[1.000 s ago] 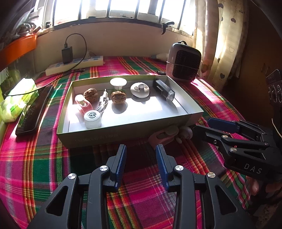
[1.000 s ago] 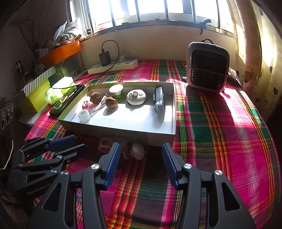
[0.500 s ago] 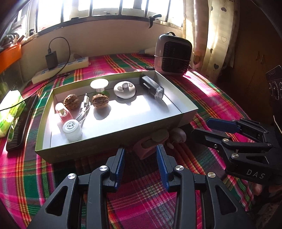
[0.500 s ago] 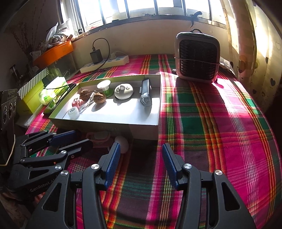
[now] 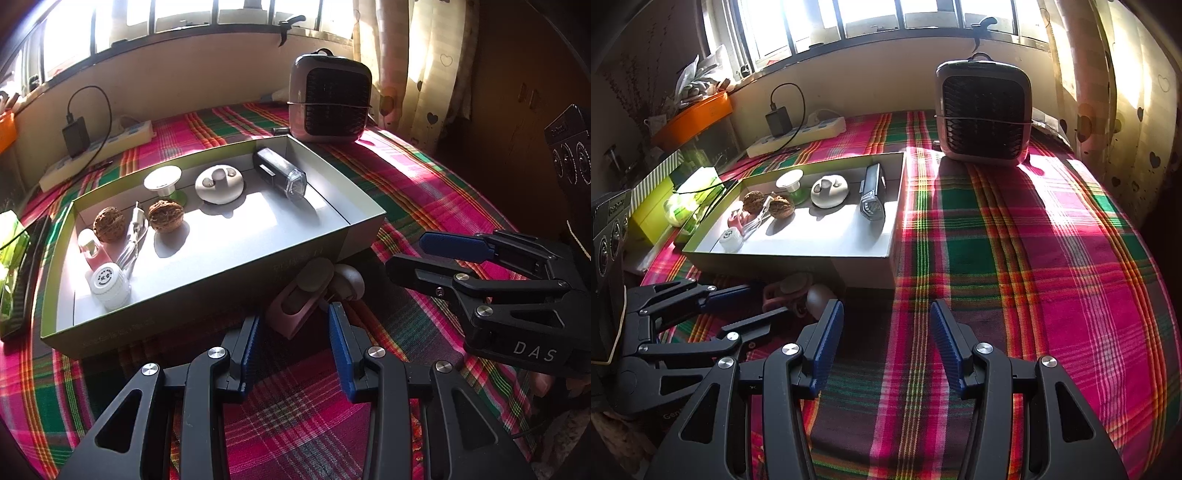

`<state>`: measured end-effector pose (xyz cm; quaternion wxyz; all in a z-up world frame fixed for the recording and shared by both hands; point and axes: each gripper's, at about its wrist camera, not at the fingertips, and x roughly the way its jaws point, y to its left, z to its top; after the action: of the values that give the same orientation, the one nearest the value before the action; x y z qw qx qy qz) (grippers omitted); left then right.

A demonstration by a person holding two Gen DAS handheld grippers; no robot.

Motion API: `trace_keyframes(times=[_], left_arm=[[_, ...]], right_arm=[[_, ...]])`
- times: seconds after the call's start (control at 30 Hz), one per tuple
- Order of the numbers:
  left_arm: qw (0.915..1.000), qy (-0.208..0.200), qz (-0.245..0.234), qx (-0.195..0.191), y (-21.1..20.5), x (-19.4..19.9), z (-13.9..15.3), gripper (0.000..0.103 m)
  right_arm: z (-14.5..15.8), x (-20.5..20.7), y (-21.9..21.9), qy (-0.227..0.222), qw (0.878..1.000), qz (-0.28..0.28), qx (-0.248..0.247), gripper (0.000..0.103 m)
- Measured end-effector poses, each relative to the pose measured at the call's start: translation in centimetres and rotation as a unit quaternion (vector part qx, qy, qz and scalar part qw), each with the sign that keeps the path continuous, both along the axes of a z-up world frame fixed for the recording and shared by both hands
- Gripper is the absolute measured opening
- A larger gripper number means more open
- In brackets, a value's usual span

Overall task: Organize objects
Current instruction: 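Grasp the pink-and-teal holder with the left gripper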

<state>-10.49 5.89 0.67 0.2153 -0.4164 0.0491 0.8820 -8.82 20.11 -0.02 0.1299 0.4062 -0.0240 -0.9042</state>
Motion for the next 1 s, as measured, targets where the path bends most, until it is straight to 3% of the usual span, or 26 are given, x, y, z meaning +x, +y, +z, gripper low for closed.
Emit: trace_keyframes(times=[0.17,0.6,1.0], left_arm=[[0.9997,-0.008,0.011,0.019,-0.3,-0.7,0.0,0.034],[0.9992,-0.014,0.026,0.029,-0.8,-0.3,0.0,0.027],[0.9974,-0.016,0.057,0.041,-2.7,0.8,-0.2,0.019]], right_arm=[[-0.1,0.1,-0.2,-0.002,1.000,0.005,0.000,0.051],[-0.4,0.3,-1.0,-0.007,1.000,0.026,-0.004,0.051],[-0.9,-0.2,-2.4,-0.026,0.997,0.075,-0.027,0.051]])
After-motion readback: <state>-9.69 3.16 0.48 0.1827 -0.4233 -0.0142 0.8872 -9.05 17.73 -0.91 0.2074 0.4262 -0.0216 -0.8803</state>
